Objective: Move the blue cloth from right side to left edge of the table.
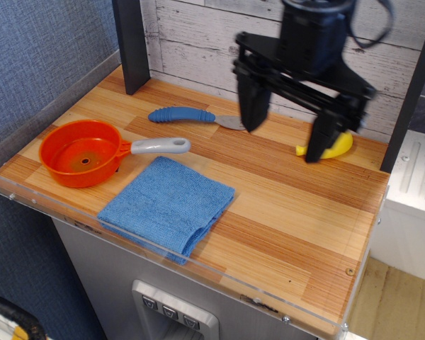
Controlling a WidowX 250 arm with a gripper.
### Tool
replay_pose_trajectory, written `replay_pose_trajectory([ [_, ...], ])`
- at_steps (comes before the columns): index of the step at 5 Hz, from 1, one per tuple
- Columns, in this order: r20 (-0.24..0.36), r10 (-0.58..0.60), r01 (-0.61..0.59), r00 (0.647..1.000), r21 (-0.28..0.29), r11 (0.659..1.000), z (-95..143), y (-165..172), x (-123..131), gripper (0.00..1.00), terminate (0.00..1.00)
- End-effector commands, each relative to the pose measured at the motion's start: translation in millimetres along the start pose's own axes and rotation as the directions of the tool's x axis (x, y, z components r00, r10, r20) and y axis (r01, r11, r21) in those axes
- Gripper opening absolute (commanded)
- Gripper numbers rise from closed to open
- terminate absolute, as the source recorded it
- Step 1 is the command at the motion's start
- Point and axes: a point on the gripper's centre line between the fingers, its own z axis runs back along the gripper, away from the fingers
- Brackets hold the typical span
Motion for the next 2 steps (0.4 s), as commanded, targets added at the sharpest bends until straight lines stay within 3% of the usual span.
replay_pose_trajectory([
  [1, 0.024, -0.033, 0.033, 0.999, -0.016, 0.999, 18.4, -20.7, 5.5, 1.0, 0.0],
  [2, 0.024, -0.033, 0.033, 0.999, -0.016, 0.999, 18.4, -20.7, 5.5, 1.0, 1.0],
])
